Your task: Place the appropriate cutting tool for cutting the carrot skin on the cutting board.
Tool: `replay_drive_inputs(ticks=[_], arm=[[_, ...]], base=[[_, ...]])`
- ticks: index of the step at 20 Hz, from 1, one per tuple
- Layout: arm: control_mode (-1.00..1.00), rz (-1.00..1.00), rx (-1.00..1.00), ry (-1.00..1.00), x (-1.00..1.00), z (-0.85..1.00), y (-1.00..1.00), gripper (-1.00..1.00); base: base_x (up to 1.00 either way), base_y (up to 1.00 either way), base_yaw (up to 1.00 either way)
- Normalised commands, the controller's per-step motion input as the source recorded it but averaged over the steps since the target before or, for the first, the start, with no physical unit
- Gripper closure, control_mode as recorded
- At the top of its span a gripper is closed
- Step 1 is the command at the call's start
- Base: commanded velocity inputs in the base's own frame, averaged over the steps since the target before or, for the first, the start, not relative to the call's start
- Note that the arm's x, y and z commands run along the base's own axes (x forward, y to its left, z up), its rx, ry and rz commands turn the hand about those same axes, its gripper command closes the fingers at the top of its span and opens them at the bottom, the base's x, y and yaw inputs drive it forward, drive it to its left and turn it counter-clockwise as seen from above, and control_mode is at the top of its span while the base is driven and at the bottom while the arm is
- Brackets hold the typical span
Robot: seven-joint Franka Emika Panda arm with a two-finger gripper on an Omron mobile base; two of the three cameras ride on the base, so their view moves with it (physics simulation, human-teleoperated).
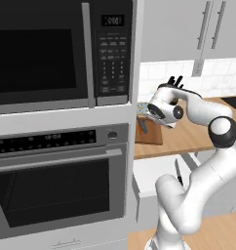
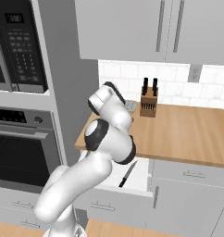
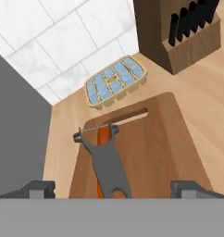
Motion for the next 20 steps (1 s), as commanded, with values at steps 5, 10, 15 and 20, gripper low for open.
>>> replay_drive_inputs(ticks=[5,10,15,20], arm=[[-1.00,0.03,0.03,0.02,-0.69,0.23,-0.82,-1.00],[-1.00,-0.08,0.10,0.09,-1.00,0.31,-1.00,-1.00],[-1.00,-0.25,0.09,0.11,-1.00,0.12,-1.00,-1.00],[-1.00,-0.30,0.04,0.14,-1.00,0.00,-0.80,-1.00]], base=[[0.00,0.00,0.00],[0.00,0.00,0.00],[0.00,0.00,0.00],[0.00,0.00,0.00]])
